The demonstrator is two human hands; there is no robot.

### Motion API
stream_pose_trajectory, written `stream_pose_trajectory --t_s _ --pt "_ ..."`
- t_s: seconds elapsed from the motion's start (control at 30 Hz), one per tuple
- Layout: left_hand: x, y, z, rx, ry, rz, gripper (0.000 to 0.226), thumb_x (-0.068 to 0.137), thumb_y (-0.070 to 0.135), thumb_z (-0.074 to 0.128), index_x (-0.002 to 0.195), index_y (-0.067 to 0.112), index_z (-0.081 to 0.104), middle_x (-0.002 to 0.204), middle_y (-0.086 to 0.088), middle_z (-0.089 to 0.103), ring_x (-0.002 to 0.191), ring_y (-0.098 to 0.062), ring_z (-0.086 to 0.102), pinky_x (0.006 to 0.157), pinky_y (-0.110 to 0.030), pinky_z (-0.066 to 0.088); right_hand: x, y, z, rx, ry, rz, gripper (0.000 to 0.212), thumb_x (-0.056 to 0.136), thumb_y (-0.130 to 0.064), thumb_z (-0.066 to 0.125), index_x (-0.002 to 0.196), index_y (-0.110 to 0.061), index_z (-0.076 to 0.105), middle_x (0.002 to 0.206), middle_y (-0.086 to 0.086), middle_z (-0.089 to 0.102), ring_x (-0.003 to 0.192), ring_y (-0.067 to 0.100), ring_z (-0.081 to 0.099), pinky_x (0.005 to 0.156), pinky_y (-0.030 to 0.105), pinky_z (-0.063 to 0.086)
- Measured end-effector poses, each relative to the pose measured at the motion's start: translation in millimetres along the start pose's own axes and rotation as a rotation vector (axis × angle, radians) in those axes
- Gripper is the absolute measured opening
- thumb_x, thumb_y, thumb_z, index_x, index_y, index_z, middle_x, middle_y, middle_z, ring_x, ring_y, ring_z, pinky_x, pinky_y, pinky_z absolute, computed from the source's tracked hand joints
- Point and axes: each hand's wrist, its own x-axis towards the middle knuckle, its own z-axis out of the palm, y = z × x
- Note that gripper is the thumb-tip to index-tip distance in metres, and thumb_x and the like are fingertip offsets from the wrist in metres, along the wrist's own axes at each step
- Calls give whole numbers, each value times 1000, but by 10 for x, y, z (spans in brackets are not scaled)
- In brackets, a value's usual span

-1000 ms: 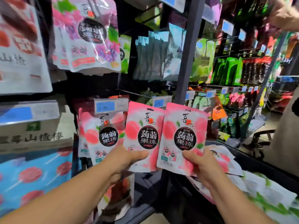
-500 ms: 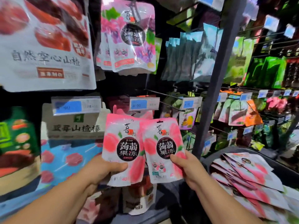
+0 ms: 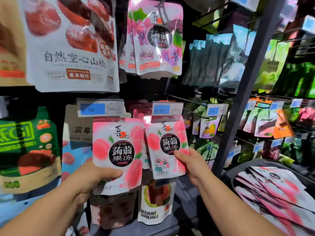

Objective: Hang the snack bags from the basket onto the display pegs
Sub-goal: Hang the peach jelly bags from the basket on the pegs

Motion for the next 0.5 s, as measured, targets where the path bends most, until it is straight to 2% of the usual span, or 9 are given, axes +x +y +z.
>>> stream_pose_trajectory --t_s 0.13,0.23,0.4,0.5 --pt "1 -5 -81 -19 32 -17 57 39 14 83 93 0 73 84 -14 75 66 -19 67 62 -28 49 51 12 23 -41 -1 -6 13 88 -2 67 100 -8 66 89 10 77 78 24 74 71 39 59" --pt "7 -5 -73 -17 23 2 63 33 15 85 93 1 74 87 -16 76 68 -21 69 69 -32 51 70 17 35 -59 1 2 14 88 -4 69 101 -8 65 91 12 77 80 26 74 69 39 59" --pt "10 22 -24 -56 -18 15 48 45 6 76 93 -1 72 80 -13 76 63 -19 71 64 -31 52 127 33 66 -62 19 7 20 87 -6 71 106 -5 65 95 15 76 83 29 73 74 42 59" --pt "46 11 -14 -51 -2 33 47 45 6 77 92 0 73 85 -15 76 69 -21 71 70 -33 53 212 31 130 -61 17 4 21 87 -6 71 108 -5 64 97 16 76 85 30 73 77 44 60"
